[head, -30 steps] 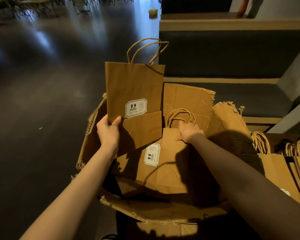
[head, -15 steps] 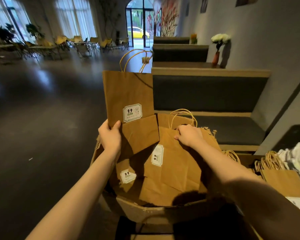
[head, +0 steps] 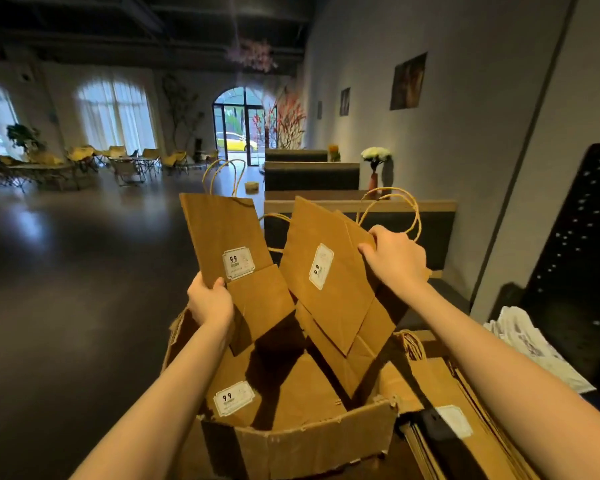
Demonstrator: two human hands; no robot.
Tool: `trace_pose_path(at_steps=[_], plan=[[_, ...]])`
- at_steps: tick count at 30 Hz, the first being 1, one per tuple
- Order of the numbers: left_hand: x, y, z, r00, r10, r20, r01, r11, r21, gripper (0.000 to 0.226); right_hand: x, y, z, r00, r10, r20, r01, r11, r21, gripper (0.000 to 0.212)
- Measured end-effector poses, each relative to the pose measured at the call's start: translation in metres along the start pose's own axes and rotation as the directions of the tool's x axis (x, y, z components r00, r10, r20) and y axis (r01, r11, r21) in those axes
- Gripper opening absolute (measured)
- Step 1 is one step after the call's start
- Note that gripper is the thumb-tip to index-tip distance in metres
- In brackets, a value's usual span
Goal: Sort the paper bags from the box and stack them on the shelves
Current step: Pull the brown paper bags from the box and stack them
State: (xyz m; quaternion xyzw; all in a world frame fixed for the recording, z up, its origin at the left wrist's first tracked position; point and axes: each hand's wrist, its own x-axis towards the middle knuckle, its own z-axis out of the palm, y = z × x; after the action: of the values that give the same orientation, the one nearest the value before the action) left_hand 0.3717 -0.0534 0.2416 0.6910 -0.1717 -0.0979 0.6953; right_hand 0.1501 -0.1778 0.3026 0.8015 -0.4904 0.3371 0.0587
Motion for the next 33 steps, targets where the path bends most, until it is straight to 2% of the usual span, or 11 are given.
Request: trace_pose_path(at_steps=[4, 8, 12, 15, 17, 19, 25, 29, 33], plan=[[0.003, -0.007, 0.001, 1.000, 0.001, 0.016, -0.001, 1.000, 0.014, 0.030, -0.004, 0.007, -0.028, 0.987, 0.007, -0.162, 0.004, 0.998, 0.067, 0.035], [0.002, -0.010, 0.002, 0.999, -0.011, 0.036, 0.012, 1.000, -0.003, 0.029, -0.006, 0.012, -0.040, 0.965, 0.093, -0.244, -0.038, 0.974, 0.223, 0.033], [0.003, -0.004, 0.003, 0.995, -0.088, 0.038, 0.093, 0.988, -0.127, 0.027, -0.003, 0.017, -0.041, 0.949, 0.223, -0.224, -0.093, 0.874, 0.476, 0.030], [0.004, 0.006, 0.004, 0.978, -0.172, 0.119, 0.200, 0.936, -0.290, 0.032, 0.001, 0.021, -0.038, 0.944, 0.297, -0.145, -0.125, 0.726, 0.676, 0.023], [0.004, 0.013, 0.002, 0.964, -0.185, 0.193, 0.244, 0.902, -0.356, 0.035, 0.002, 0.023, -0.034, 0.950, 0.302, -0.082, -0.142, 0.649, 0.748, 0.019], [0.005, 0.019, -0.001, 0.955, -0.158, 0.250, 0.244, 0.897, -0.368, 0.035, 0.003, 0.025, -0.029, 0.961, 0.273, -0.037, -0.149, 0.630, 0.762, 0.018], [0.009, 0.031, -0.013, 0.920, -0.022, 0.391, 0.198, 0.887, -0.417, 0.033, 0.002, 0.030, -0.014, 0.980, 0.197, 0.043, -0.166, 0.665, 0.729, 0.023], [0.005, 0.037, -0.013, 0.864, 0.113, 0.491, 0.011, 0.970, -0.242, 0.032, 0.002, 0.025, -0.010, 0.990, 0.136, 0.035, -0.123, 0.723, 0.680, 0.023], [0.007, 0.038, -0.011, 0.876, 0.122, 0.466, -0.024, 0.977, -0.211, 0.027, 0.003, 0.024, -0.006, 0.979, 0.204, -0.030, -0.148, 0.797, 0.585, 0.029]])
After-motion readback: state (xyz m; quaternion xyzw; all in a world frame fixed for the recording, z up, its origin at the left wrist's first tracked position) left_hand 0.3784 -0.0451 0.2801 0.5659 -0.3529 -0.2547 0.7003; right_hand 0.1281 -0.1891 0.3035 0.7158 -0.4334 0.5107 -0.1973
